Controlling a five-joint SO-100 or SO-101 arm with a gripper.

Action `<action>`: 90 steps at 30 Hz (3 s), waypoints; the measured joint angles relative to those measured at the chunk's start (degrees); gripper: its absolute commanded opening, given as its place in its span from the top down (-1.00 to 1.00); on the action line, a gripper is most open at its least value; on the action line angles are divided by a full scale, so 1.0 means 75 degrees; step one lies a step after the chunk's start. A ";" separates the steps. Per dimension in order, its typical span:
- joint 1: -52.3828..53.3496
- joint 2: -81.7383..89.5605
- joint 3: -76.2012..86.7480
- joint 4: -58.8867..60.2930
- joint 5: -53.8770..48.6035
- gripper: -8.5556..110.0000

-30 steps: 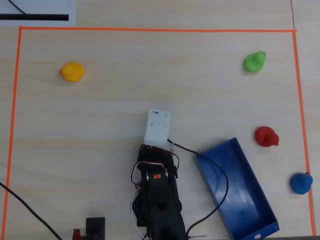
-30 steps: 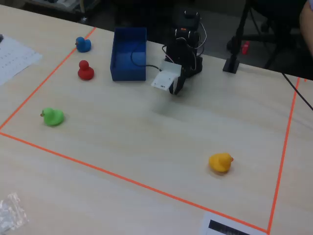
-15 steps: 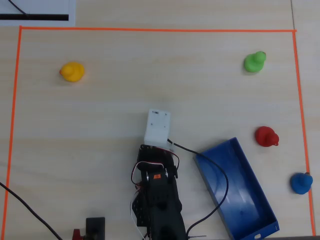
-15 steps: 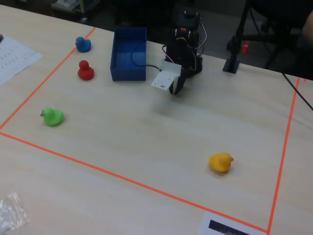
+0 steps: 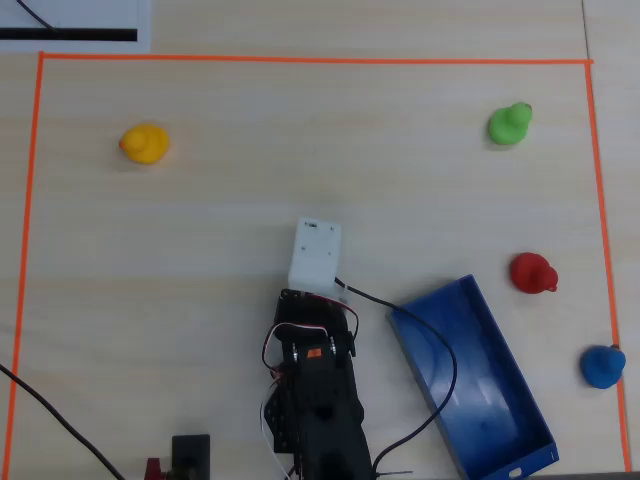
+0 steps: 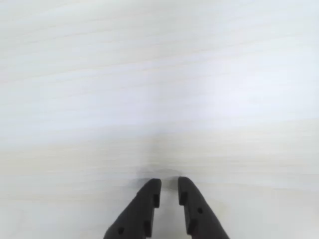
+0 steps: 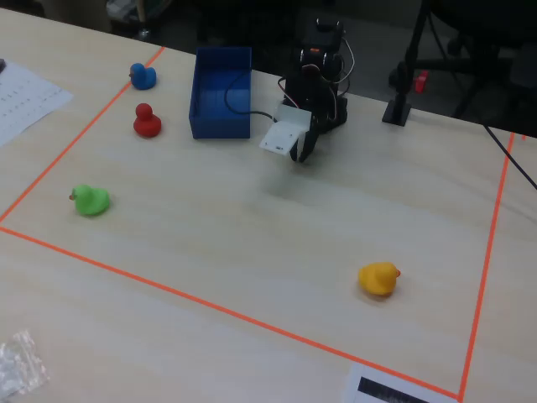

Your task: Grasp blue duck and put it into box.

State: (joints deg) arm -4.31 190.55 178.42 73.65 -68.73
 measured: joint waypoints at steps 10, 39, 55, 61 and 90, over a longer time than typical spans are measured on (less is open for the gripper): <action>0.0000 0.0000 0.0000 0.0000 0.0000 0.83; 0.5098 -0.5227 -0.7676 -0.1020 -0.1441 0.29; 0.8098 -0.9199 -1.2738 -0.2895 -0.1336 0.25; 0.9012 -1.0688 -1.3371 -0.3645 -0.1383 0.25; 1.2187 -1.5293 -1.4602 -0.6586 -0.2508 0.23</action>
State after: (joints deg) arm 87.10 75.85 68.91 24.26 -87.54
